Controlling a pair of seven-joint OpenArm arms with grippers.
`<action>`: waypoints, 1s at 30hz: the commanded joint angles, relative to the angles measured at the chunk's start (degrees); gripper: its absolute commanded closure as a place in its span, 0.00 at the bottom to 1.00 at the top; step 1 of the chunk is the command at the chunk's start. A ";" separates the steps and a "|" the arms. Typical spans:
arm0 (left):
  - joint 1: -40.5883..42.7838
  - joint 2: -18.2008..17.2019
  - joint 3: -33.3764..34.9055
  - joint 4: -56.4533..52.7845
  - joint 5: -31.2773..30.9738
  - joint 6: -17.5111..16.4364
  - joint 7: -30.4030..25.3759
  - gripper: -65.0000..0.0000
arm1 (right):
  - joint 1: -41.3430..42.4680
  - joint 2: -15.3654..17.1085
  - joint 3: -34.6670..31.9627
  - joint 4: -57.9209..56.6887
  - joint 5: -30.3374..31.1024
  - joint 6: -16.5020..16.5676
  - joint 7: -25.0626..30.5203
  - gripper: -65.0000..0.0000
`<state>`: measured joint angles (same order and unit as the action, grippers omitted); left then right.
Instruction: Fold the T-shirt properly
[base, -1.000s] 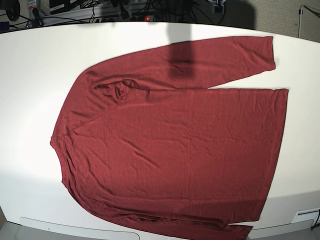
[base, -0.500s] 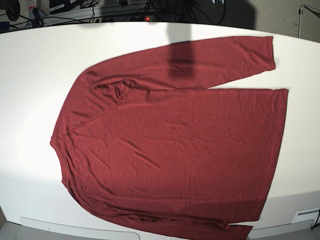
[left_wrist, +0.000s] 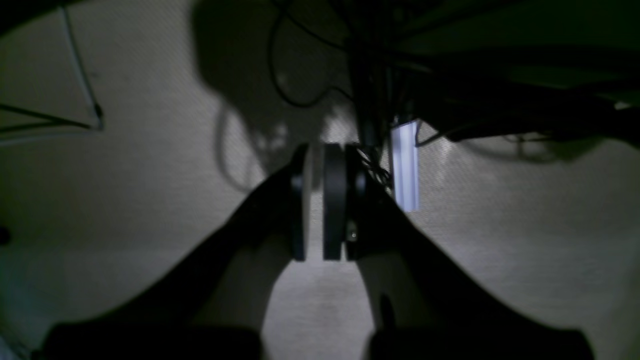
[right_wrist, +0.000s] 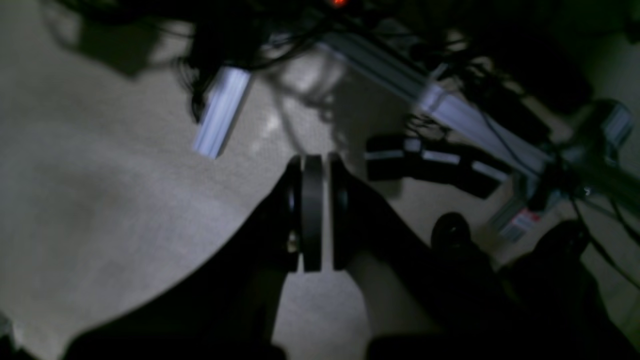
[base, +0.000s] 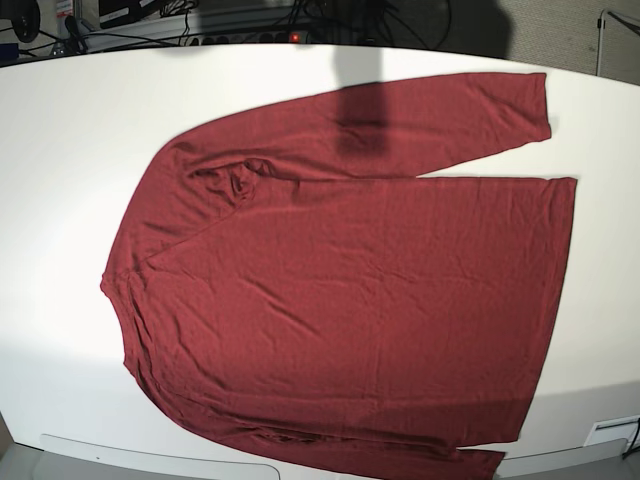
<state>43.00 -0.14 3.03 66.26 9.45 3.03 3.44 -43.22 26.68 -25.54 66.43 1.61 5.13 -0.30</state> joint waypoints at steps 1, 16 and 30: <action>2.12 -1.09 -0.04 2.47 0.17 0.44 -0.13 0.92 | -1.99 1.66 0.02 2.49 0.04 -0.02 -0.28 0.95; 16.72 -15.32 -0.04 34.67 4.66 1.14 8.79 0.92 | -17.27 19.32 0.07 30.67 -3.52 -9.70 -6.27 0.95; 15.63 -17.05 -0.04 47.71 33.20 0.90 11.93 0.91 | -19.58 27.50 0.07 43.95 -19.41 -25.73 -13.70 0.95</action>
<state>57.87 -17.02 3.03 113.10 42.41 2.90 15.86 -62.06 53.47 -25.50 109.34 -18.20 -17.98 -13.63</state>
